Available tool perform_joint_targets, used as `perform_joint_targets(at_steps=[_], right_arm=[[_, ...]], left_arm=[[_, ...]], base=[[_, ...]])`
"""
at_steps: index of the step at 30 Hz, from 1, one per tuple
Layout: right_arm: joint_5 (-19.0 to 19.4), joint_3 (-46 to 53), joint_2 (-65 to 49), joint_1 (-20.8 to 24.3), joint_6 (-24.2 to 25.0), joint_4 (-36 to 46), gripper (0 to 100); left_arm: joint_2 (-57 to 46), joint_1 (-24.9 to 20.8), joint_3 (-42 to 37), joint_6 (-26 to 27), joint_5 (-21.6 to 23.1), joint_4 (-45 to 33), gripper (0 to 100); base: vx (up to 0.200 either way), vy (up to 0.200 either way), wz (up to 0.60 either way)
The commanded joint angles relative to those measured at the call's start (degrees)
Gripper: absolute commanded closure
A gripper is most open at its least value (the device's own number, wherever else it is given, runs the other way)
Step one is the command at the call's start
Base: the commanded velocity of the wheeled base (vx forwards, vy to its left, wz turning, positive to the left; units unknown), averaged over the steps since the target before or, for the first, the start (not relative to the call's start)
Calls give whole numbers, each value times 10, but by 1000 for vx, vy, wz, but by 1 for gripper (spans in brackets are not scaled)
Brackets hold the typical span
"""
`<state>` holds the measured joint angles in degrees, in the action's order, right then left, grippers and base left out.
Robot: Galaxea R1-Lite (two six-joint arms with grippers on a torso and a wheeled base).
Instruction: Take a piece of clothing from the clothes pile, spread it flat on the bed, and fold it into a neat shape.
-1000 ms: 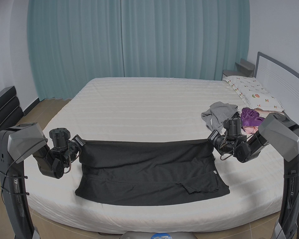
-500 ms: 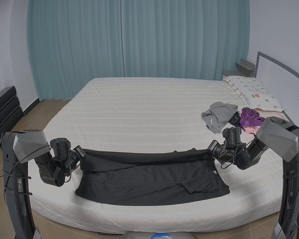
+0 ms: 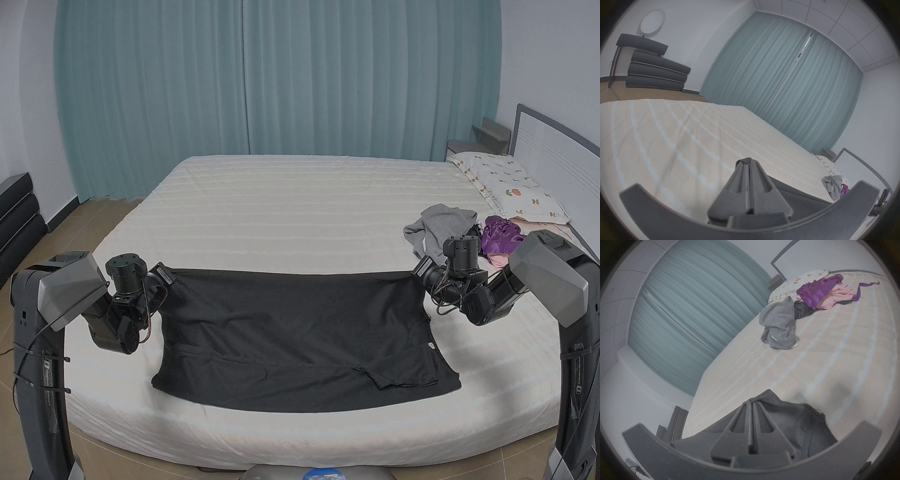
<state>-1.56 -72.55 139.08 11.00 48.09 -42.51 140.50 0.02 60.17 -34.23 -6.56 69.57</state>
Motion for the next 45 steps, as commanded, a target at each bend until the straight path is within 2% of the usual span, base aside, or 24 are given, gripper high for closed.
perform_joint_targets(at_steps=[1,7,13,18,24,33,34,35,40,44,45], right_arm=[[0,28,6,-2,-2,-4,100],[9,86,-14,-1,-10,-5,100],[19,152,-39,-1,-34,-5,100],[27,210,-54,0,-48,-16,100],[31,259,-53,5,-76,-41,100],[31,282,-48,10,-91,-52,100],[31,286,-48,10,-100,-54,100],[33,287,-48,10,-105,-54,0],[37,286,-61,8,-100,-55,0],[76,281,-117,-12,-79,-53,0],[76,281,-117,-12,-79,-53,0]], left_arm=[[13,0,-18,3,-1,10,100],[7,1,-100,36,19,19,100],[3,3,-175,92,30,80,100],[3,2,-261,138,72,131,100],[19,4,-292,181,77,158,100],[25,4,-313,185,77,159,100],[24,4,-315,186,76,159,0],[23,4,-315,186,76,160,0],[17,4,-310,180,77,160,0],[-4,14,-273,144,79,156,0],[-4,14,-273,144,79,156,0]], base=[[0,0,0],[0,0,0],[0,0,0],[0,0,0],[0,0,0],[0,0,0],[0,0,0],[0,0,0],[0,0,0],[0,0,0],[0,0,0]])
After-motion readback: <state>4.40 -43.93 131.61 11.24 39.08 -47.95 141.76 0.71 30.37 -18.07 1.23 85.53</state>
